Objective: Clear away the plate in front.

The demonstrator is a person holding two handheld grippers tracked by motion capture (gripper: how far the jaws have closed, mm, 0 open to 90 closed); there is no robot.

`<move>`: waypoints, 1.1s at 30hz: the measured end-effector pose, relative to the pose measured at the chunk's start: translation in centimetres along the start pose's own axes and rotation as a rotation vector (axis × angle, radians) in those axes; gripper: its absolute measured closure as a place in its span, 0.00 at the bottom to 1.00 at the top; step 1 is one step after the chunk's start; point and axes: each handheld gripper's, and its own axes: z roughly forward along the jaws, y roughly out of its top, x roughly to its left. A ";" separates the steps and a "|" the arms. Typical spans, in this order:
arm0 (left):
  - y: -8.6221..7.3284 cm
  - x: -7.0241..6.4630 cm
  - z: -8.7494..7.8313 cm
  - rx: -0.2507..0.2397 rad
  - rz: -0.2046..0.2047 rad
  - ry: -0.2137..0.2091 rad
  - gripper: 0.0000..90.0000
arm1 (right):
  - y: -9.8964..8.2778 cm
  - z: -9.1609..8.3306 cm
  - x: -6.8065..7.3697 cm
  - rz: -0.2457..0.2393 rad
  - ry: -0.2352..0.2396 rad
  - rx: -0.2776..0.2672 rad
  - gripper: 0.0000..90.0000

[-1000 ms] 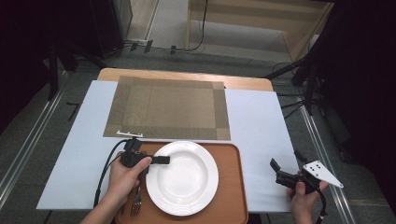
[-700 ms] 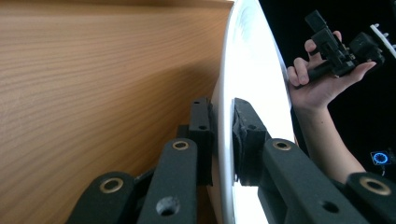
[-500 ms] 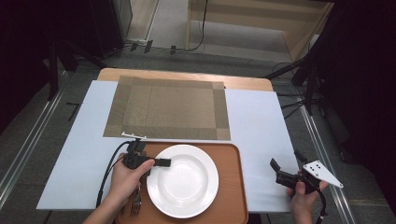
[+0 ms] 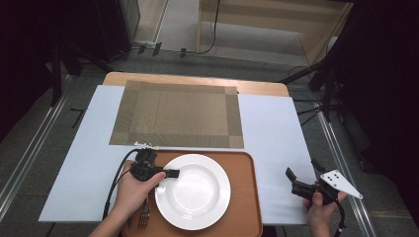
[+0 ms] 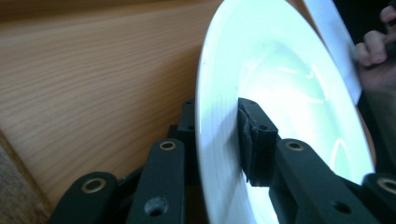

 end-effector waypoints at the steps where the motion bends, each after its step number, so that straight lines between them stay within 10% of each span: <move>1: 0.0 -0.1 0.0 0.002 0.012 0.019 0.78 | 0.0 0.0 0.0 0.000 0.000 0.000 0.00; 19: -0.3 -1.2 -0.5 -0.023 0.126 0.150 0.69 | 0.0 0.0 0.0 0.000 -0.002 0.001 0.00; 33: -0.5 -1.4 -1.3 -0.076 0.181 0.138 0.61 | 0.0 0.0 0.0 -0.002 -0.002 -0.001 0.00</move>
